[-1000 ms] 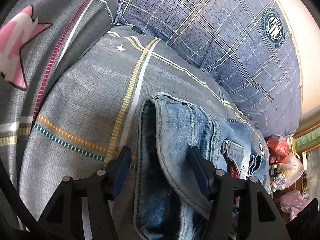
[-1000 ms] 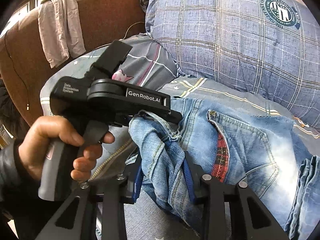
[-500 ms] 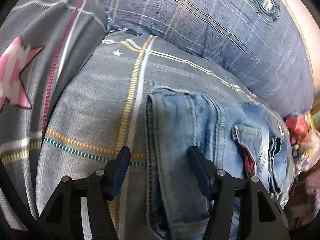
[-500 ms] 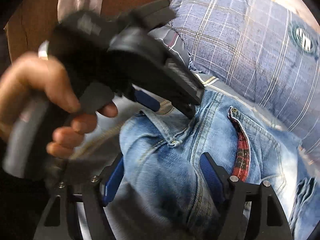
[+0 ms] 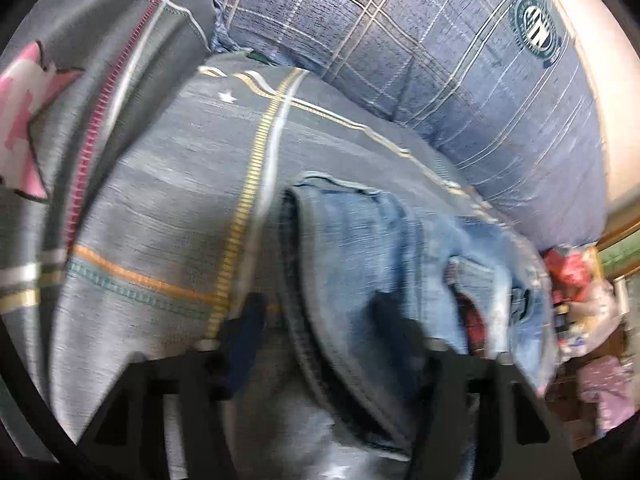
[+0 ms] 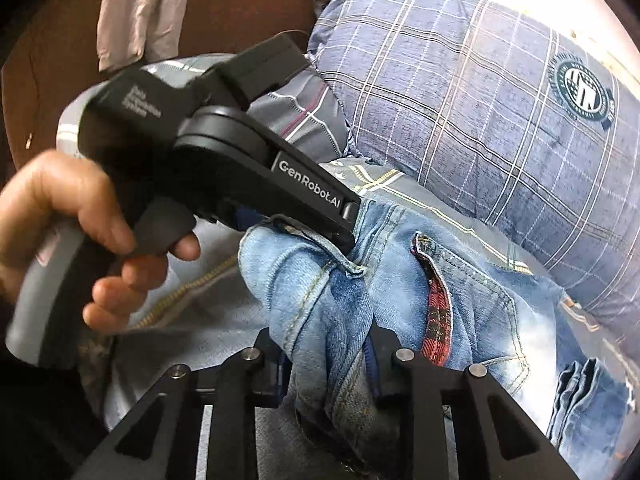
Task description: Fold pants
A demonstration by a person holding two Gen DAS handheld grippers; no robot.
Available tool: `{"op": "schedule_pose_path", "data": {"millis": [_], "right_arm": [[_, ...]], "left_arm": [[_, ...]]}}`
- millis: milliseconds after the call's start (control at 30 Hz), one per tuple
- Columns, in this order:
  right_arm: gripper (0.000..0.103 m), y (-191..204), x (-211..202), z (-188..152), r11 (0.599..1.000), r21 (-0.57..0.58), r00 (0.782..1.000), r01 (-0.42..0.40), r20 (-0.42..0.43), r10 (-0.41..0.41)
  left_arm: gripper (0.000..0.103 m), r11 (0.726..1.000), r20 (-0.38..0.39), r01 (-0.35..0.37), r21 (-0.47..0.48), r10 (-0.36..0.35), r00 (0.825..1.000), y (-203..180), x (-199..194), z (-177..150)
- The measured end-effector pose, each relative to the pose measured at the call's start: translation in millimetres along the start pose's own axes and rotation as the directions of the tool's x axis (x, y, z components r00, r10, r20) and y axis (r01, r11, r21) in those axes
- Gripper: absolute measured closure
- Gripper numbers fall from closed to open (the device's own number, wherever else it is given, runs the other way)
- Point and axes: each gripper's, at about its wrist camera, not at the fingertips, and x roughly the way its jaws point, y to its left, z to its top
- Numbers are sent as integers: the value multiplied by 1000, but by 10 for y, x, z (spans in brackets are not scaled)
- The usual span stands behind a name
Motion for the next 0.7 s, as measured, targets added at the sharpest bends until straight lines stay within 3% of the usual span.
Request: {"op": "schedule_pose_path", "data": {"millis": [33,133,233,700], "right_arm": [[73,-3,0,6,1000,2,1000,-4,2,4],[73,-55,-63,64,1000,20,1000,-14,12,13],[73,-81,-140,73,999,31,999,-18,29,17],[73,-466,-811,90,985,170,992,-40,129,18]], "left_arm": [[67,999,-5,27,-18,-27,1000,-6,4,4],[74,999,18,28,-17,-28,999,-89,-54,4],[91,998,52,61,-21,-60,997,-166,-161,17],[96,986,144,31,166,-55,988,-1098,-548,46]]}}
